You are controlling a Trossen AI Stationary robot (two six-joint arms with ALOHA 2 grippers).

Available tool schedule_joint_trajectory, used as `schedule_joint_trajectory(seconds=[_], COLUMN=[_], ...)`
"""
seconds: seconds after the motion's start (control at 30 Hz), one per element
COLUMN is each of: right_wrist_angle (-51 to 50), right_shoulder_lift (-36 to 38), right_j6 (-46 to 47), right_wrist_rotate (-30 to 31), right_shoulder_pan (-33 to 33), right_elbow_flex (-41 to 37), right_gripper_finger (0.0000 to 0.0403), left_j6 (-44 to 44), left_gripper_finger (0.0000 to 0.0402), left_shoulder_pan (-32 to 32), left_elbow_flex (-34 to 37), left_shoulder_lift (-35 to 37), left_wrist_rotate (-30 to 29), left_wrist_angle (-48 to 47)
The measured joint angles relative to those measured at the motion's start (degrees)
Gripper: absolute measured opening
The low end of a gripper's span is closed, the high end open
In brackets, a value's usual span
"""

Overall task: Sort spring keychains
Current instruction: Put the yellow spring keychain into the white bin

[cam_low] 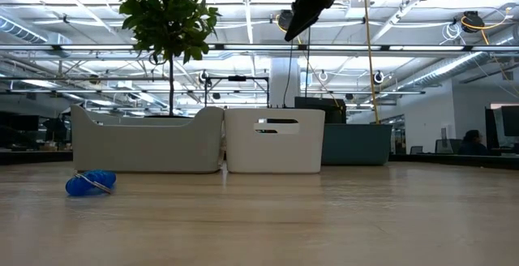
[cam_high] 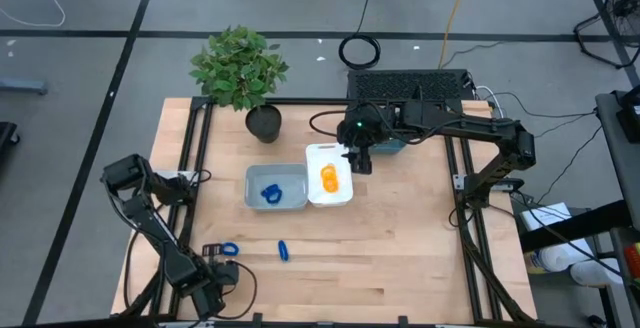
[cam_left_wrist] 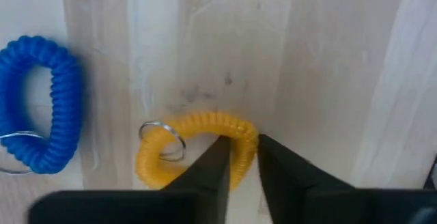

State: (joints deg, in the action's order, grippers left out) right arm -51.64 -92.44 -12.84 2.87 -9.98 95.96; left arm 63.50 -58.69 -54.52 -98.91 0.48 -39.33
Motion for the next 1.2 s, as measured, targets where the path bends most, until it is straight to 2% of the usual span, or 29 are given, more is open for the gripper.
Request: schedule_joint_trajectory(seconds=[0.1,0.17,0.37,0.67,1.2], right_wrist_angle=[0.4,0.4,0.4,0.4,0.9], right_shoulder_lift=[0.0,0.0,0.0,0.1,0.5], right_j6=[0.0,0.0,-1.0,-3.3,-4.5], right_wrist_rotate=[0.0,0.0,0.0,0.0,0.1], right_shoulder_pan=[0.0,0.0,0.0,0.0,4.0], right_elbow_flex=[0.0,0.0,0.0,0.0,0.0], right_gripper_finger=[0.0297,0.0297,0.0297,0.0297,0.0297], left_j6=[1.7,3.7,6.0,4.4,-2.8], left_gripper_finger=[0.0029,0.0013,0.0007,0.0005,0.0005], left_shoulder_pan=[0.0,0.0,0.0,0.5,3.0], left_elbow_flex=[0.0,0.0,0.1,-0.1,-0.1], left_shoulder_lift=[0.0,0.0,0.2,4.4,16.6], left_wrist_rotate=[-1.2,-2.1,-4.0,-11.4,-30.7], left_wrist_angle=[-0.4,-0.8,-0.5,-0.4,-0.4])
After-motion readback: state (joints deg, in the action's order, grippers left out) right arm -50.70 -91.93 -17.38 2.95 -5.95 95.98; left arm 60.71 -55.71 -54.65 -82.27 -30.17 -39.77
